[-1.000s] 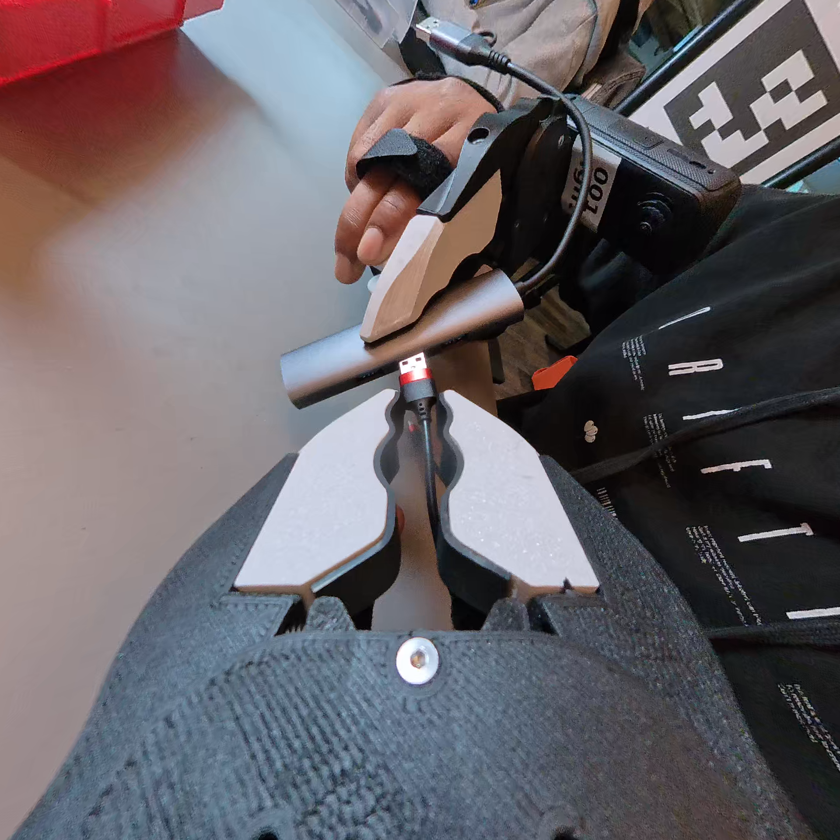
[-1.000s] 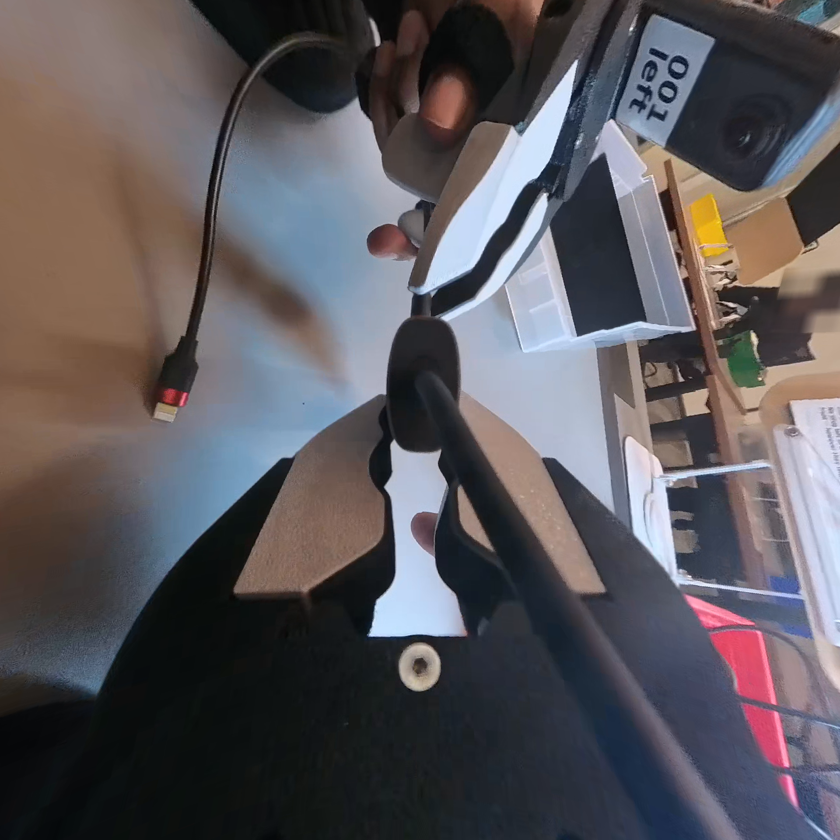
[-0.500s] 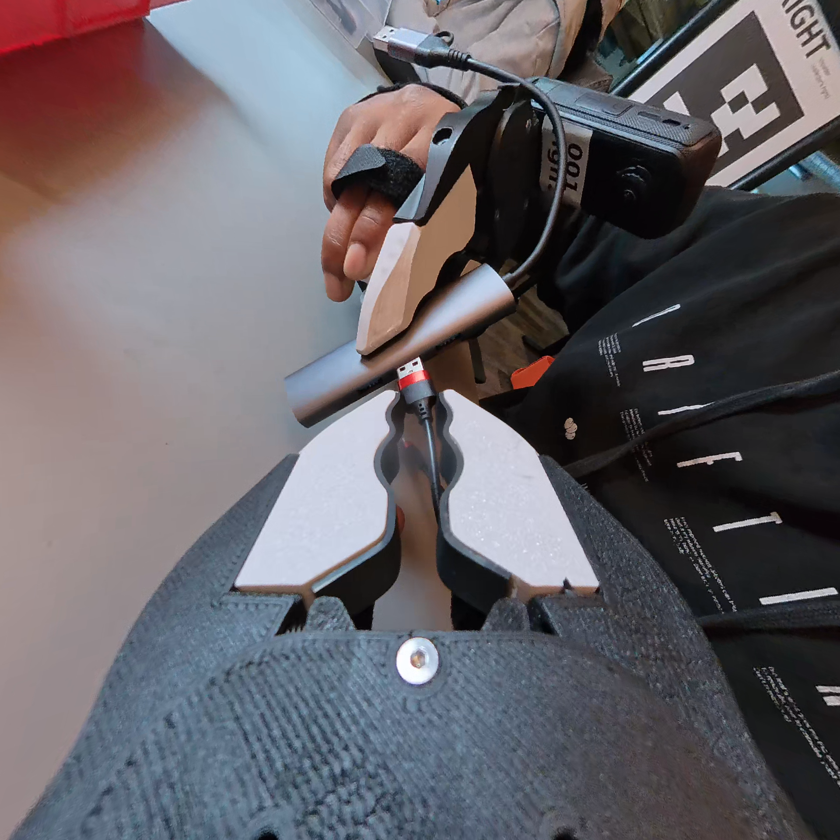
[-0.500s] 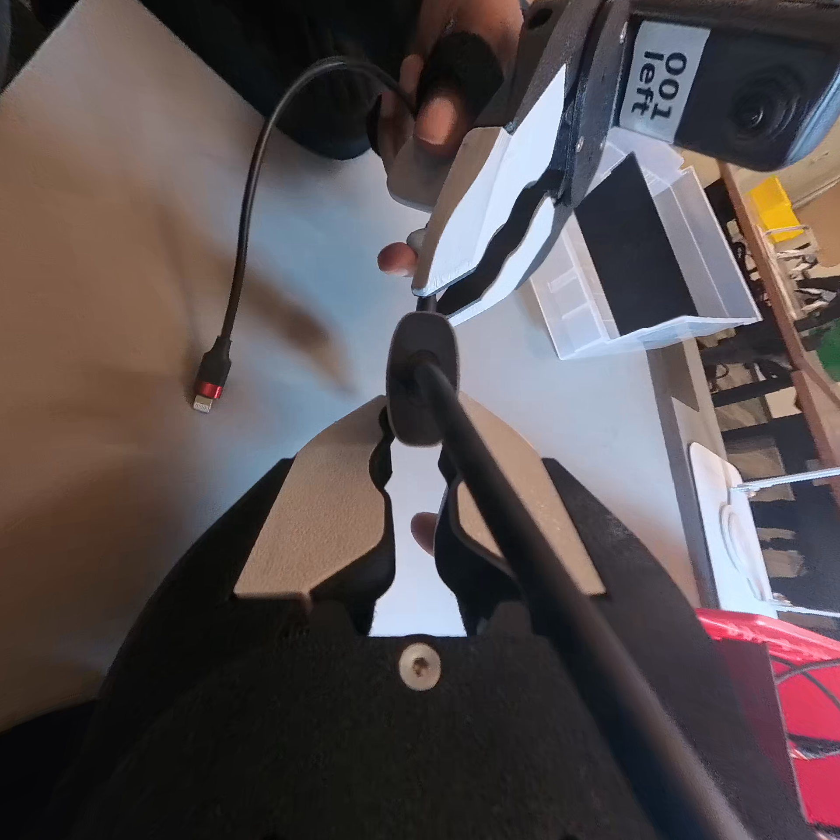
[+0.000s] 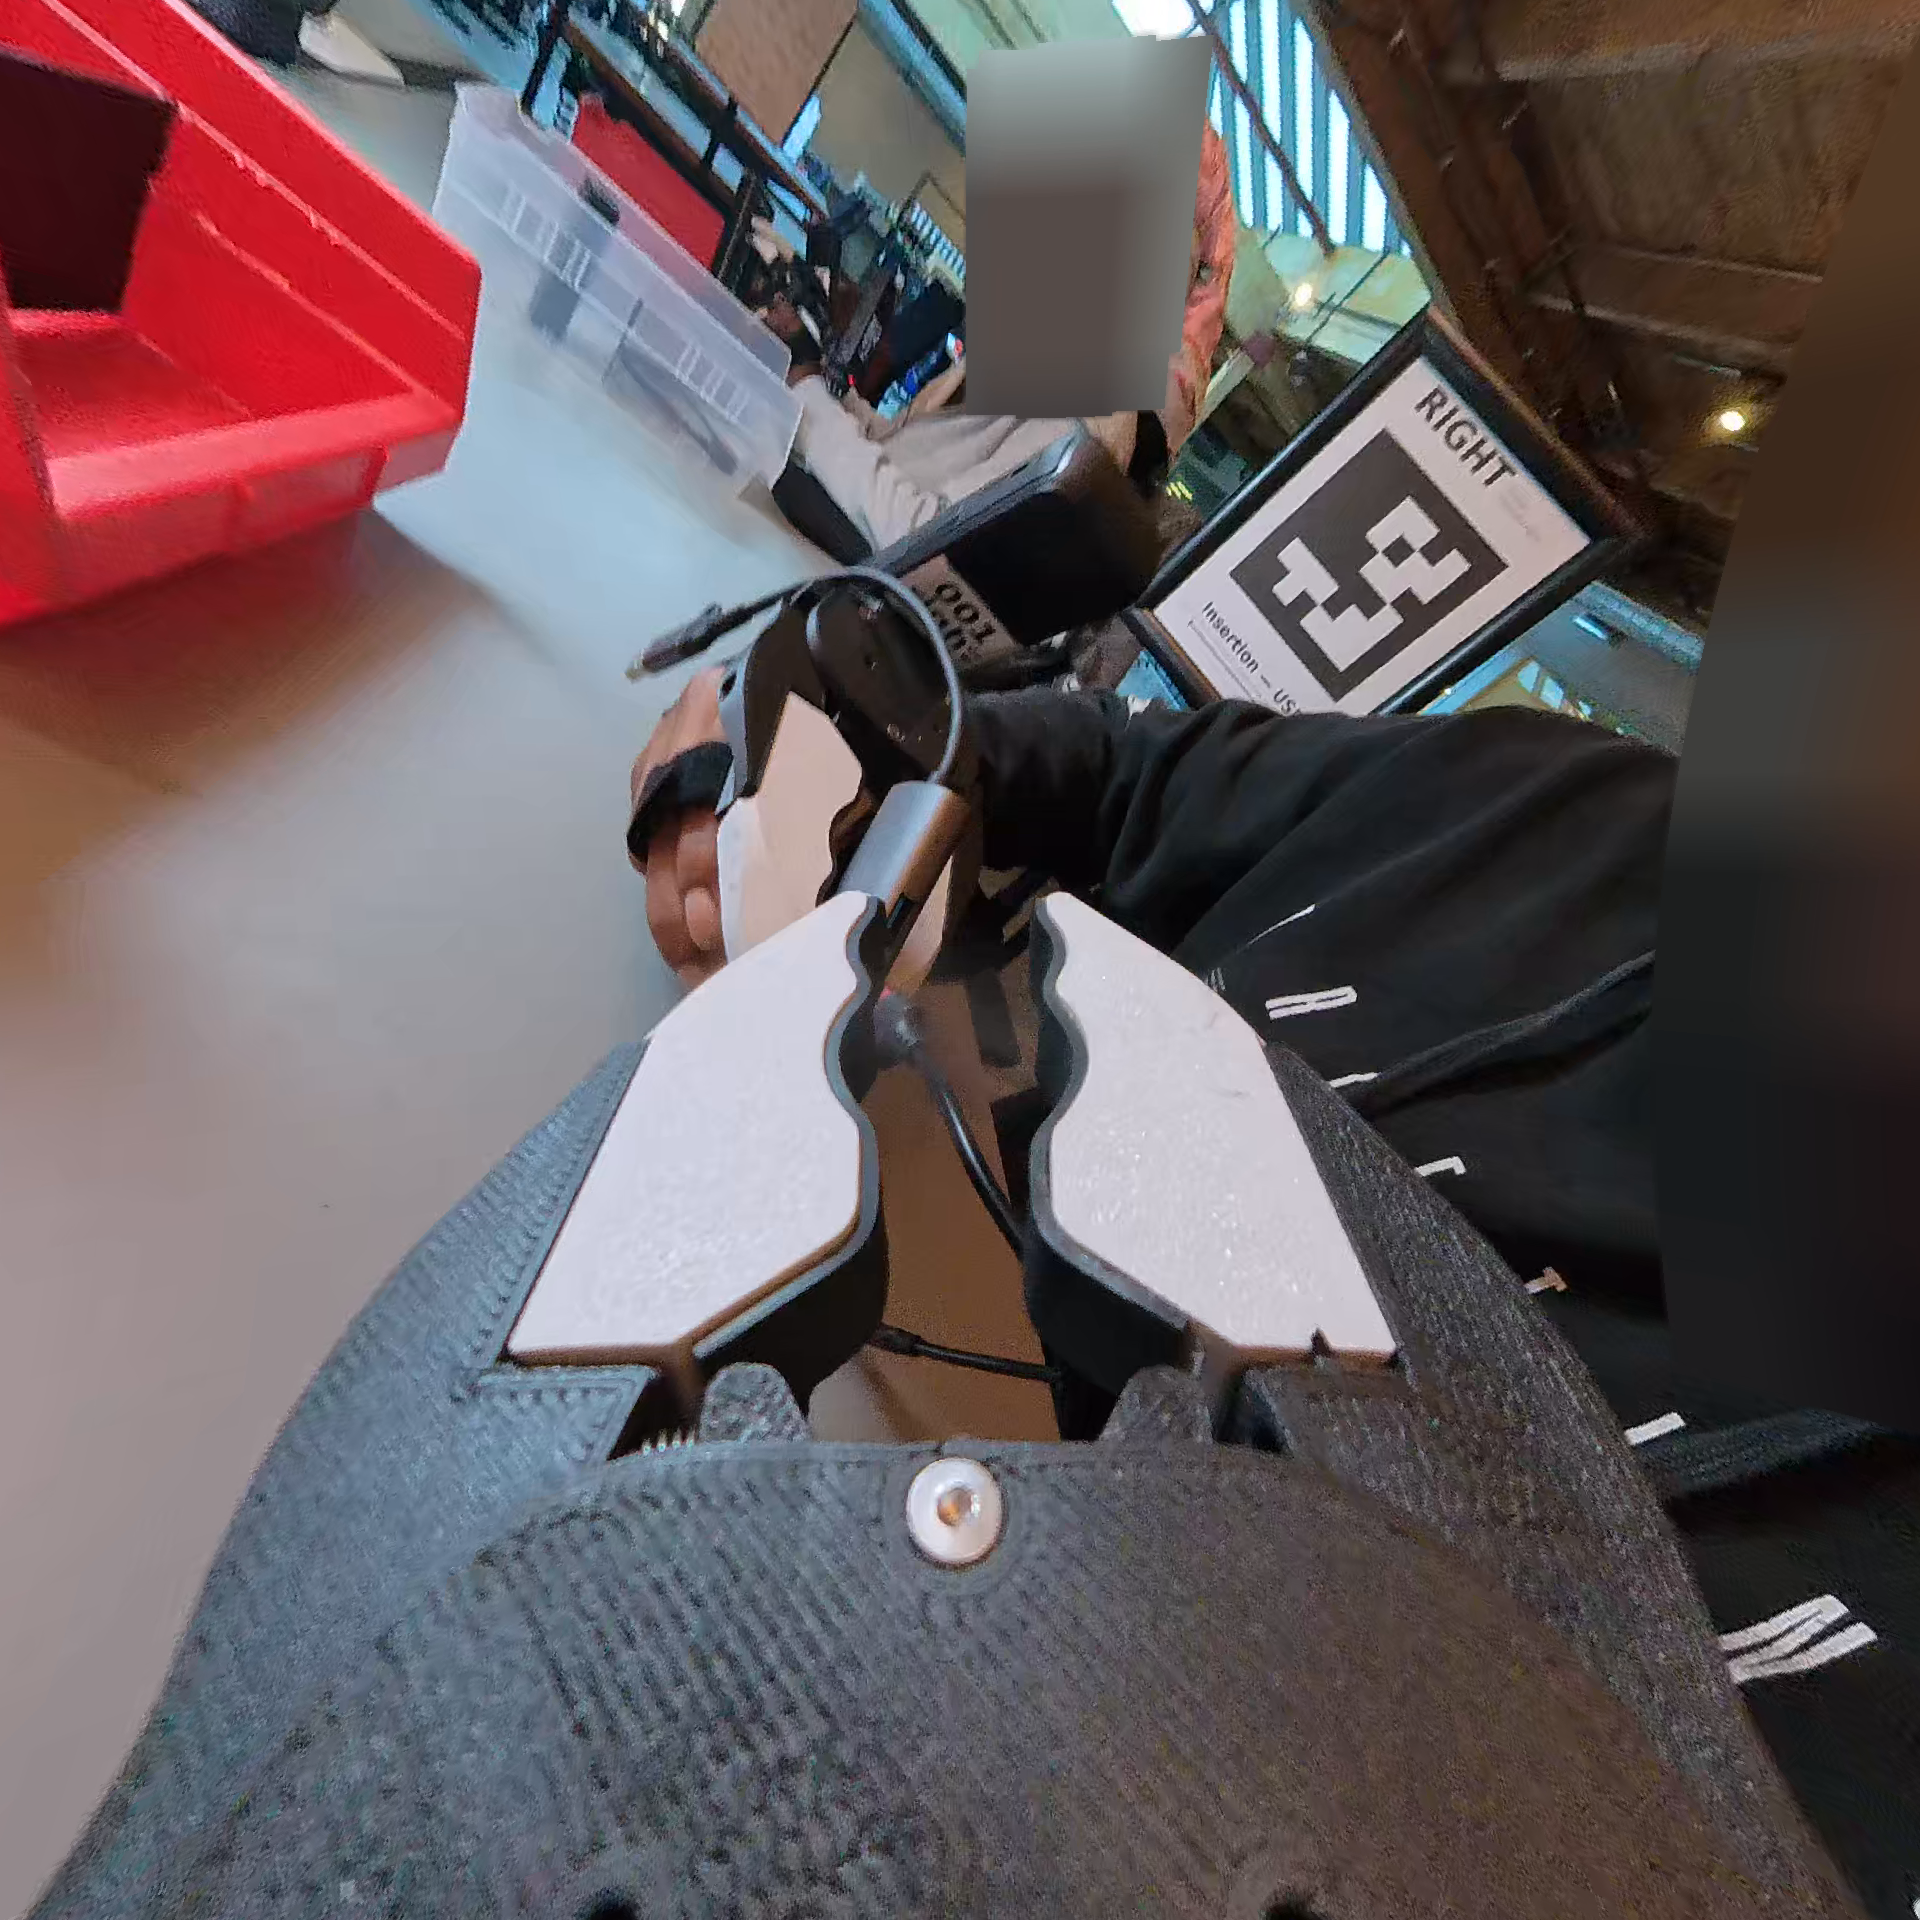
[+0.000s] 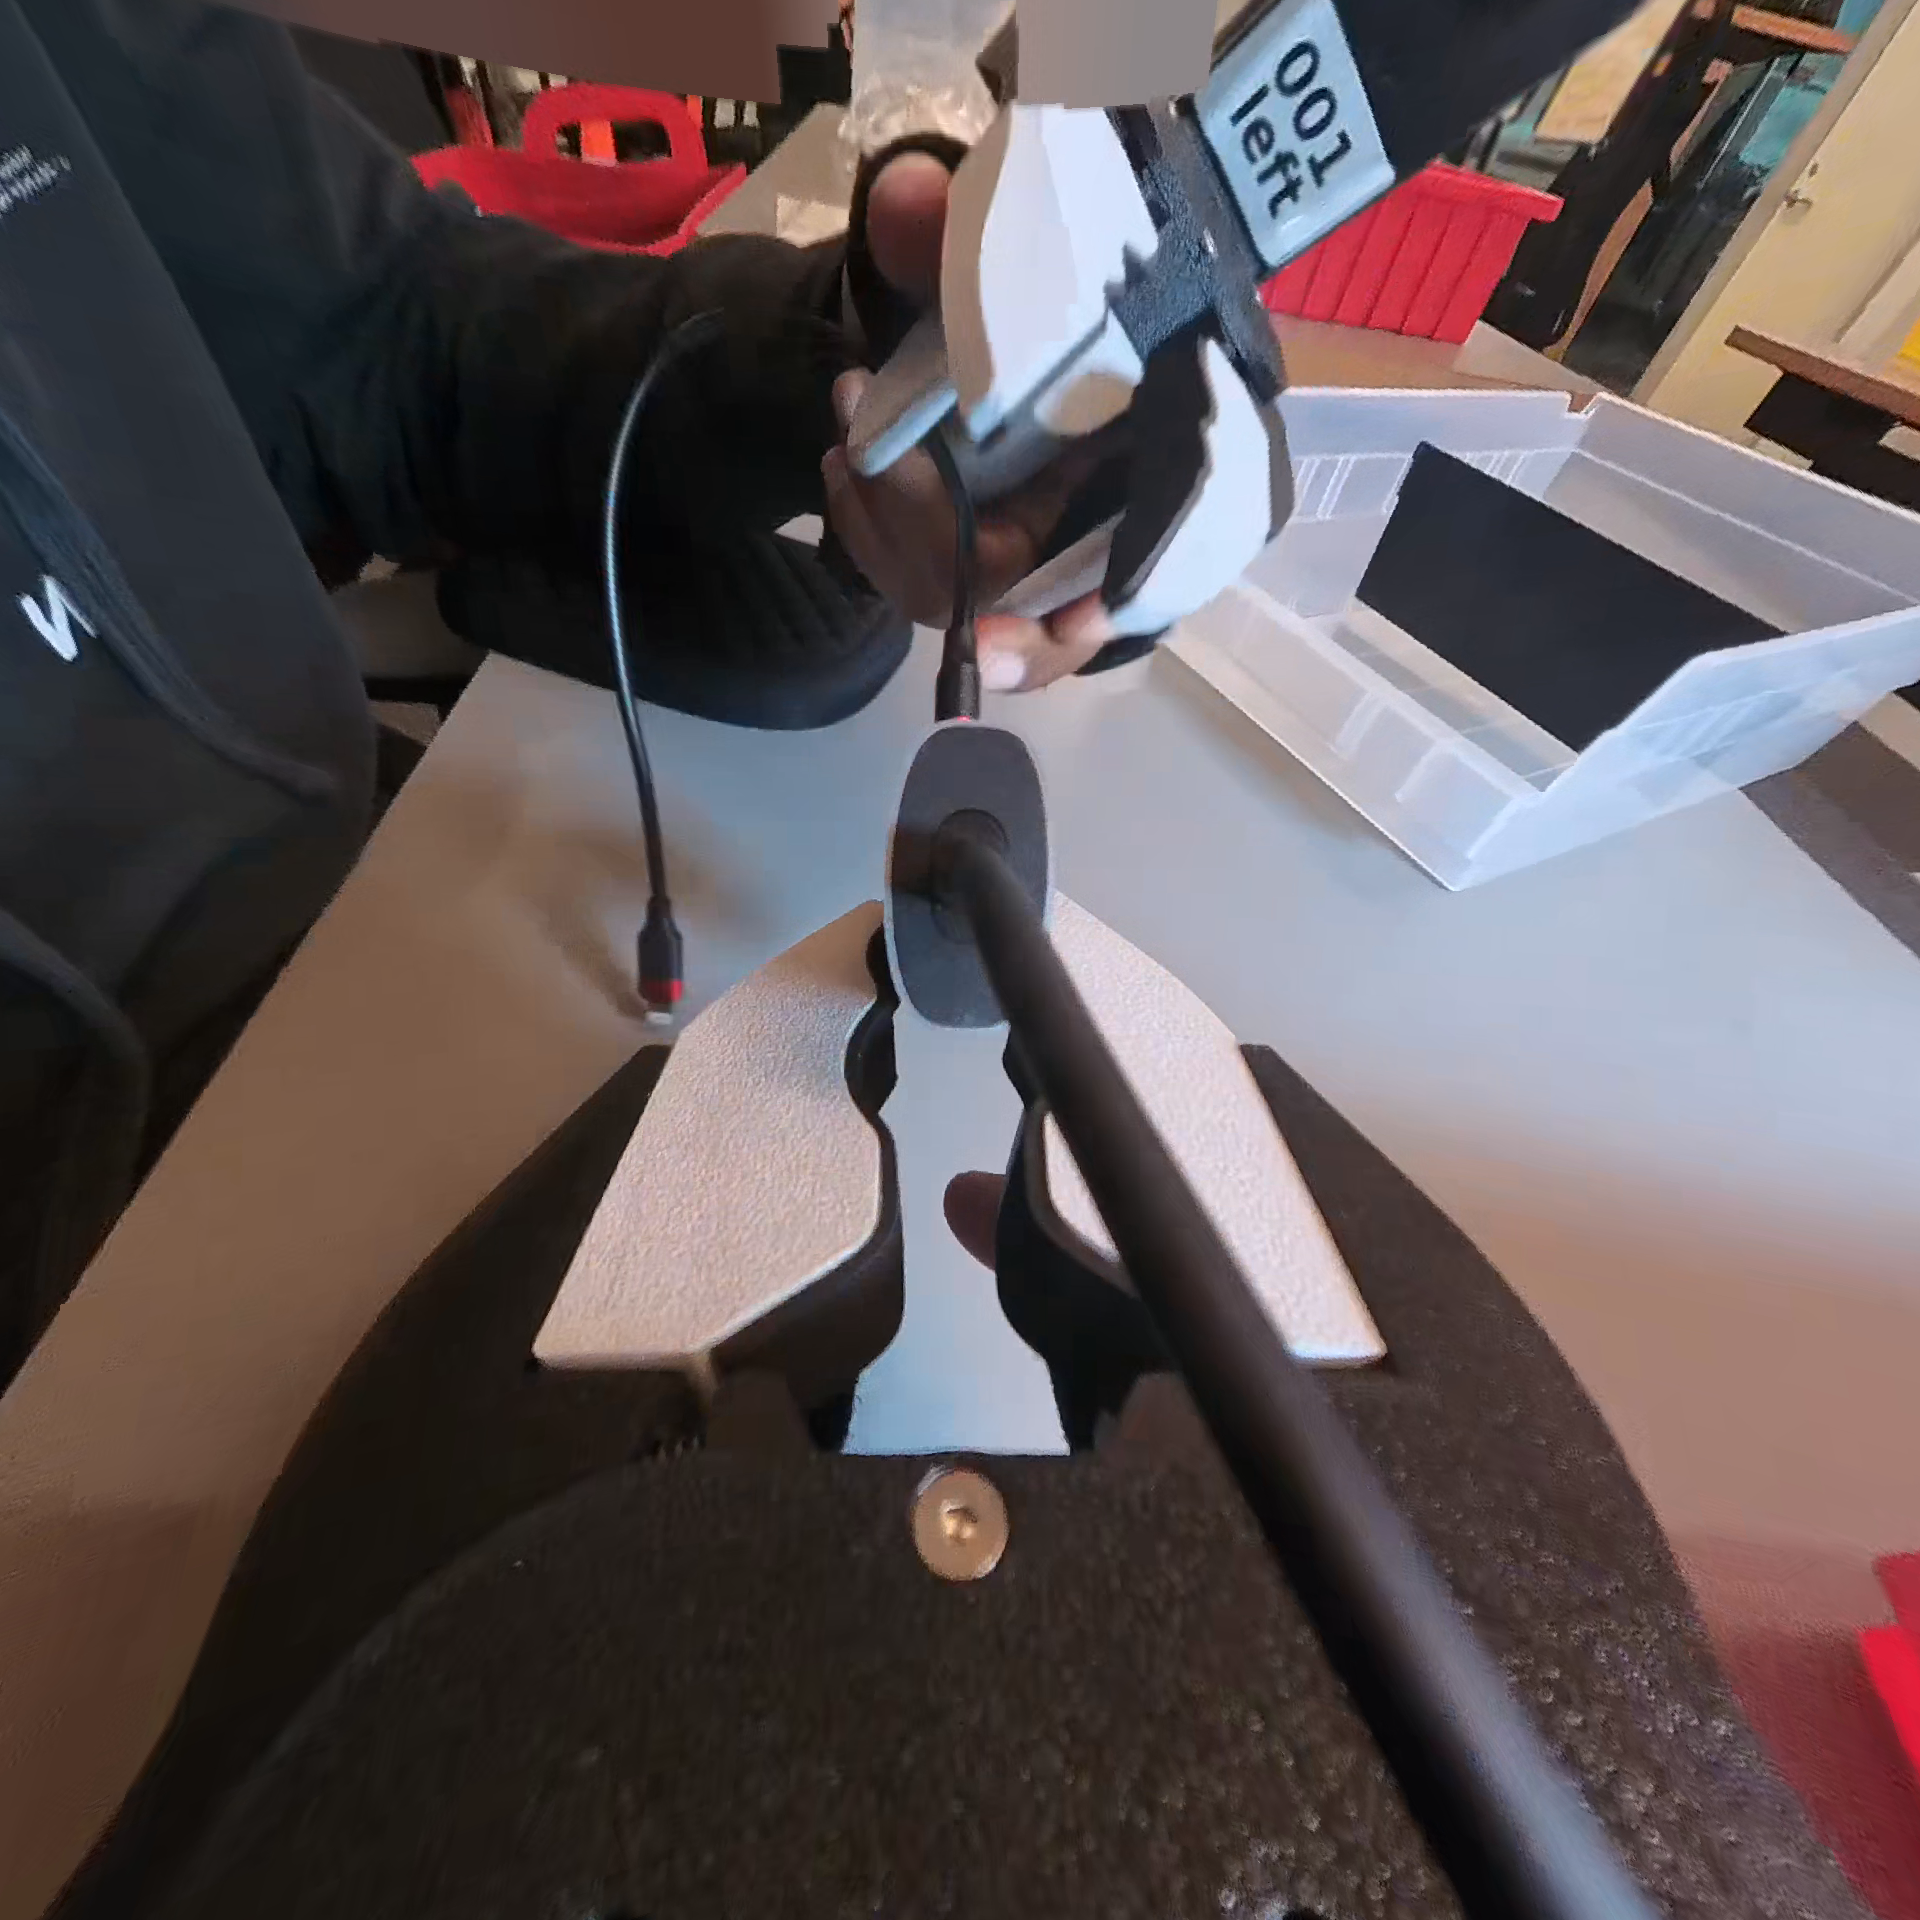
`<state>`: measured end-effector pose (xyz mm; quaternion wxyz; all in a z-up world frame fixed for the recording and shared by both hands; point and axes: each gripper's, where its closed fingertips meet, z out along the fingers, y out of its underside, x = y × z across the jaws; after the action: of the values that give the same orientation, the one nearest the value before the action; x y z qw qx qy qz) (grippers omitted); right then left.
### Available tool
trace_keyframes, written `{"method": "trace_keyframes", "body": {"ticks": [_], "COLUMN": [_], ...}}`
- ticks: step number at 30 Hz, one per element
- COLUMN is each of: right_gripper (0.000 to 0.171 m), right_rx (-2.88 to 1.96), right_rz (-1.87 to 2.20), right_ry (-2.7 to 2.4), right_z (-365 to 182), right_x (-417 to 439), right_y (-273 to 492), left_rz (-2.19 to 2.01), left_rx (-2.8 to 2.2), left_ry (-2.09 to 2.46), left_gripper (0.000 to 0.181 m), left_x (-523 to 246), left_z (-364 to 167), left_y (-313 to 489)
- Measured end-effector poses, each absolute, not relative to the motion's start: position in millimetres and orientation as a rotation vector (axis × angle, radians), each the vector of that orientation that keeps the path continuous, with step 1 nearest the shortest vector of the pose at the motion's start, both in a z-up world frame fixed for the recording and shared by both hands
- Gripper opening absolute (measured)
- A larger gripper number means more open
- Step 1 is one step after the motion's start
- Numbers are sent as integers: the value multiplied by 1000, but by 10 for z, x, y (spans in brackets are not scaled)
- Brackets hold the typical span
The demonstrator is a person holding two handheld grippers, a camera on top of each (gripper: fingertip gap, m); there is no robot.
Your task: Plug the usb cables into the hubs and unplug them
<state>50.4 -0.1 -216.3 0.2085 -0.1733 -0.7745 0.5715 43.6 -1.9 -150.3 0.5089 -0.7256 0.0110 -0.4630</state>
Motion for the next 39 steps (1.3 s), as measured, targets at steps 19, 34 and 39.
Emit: {"method": "trace_keyframes", "body": {"ticks": [19, 34, 39], "right_gripper": [17, 17, 17], "right_rx": [-701, -777, -823], "right_rz": [2157, 2265, 2223], "right_ry": [-1693, -1654, -1725], "right_z": [-1447, -1336, -1473], "right_x": [455, 417, 379], "right_y": [224, 86, 34], "left_rz": [-521, -479, -483], "left_rx": [-1490, -1573, -1565], "left_ry": [-80, 241, 234], "left_gripper": [26, 24, 10], "left_x": [-636, 390, 385], "left_z": [-1028, -1109, -1134], "left_y": [-354, 183, 161]}}
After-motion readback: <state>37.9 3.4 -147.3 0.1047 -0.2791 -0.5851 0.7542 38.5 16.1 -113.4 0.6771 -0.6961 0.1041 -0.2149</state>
